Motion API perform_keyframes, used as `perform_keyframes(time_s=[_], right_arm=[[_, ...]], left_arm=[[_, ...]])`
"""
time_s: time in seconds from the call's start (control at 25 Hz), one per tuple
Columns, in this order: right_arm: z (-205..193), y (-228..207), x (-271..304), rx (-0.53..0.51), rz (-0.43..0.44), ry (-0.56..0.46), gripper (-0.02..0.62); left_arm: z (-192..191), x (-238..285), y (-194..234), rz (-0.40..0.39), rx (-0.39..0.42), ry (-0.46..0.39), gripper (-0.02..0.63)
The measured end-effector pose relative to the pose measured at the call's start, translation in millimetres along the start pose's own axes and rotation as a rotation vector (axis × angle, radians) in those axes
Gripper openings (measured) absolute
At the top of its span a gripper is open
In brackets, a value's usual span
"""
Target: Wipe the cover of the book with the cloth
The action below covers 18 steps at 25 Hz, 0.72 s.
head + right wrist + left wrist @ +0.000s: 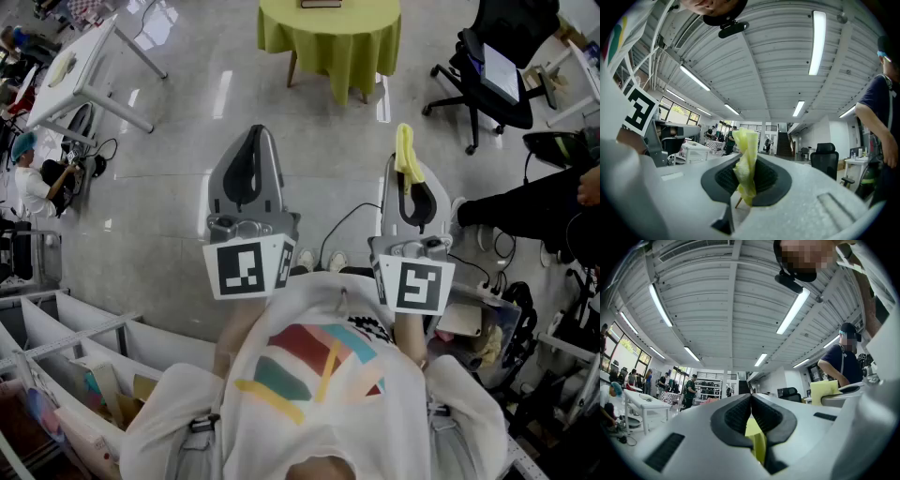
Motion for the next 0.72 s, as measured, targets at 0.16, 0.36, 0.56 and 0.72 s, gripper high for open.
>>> perform_keyframes(time_s=[0.16,0.36,0.56,0.72], right_arm=[[-5,-16,-1,-0.021,-0.002,0.010,0.028],[-10,-34,5,-0.011,0.025,0.012,0.028],[-15,-51,9,-0.010,0.028,-0.014,0.028],[-23,-62,21,-0.013,0.037,-0.045,0.028]], left_arm=[[-2,9,-11,-0.005,0.006,-0.001,0.017],[-8,23,-25,-0.001,0.005,-0.009,0.015],[-18,33,-37,0.010,0.007,-0.021,0.015],[-26,44,-35,0.021,0.019,-0.028,0.015]])
Point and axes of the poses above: the fingertips, and each gripper's own axes: x forward along the fingers, y to its left, z out of its top, the point moved 9 cm from there along -x, backward along the fingers, and after that the axes turned 9 degrees about -y, right-handed, at the moved point
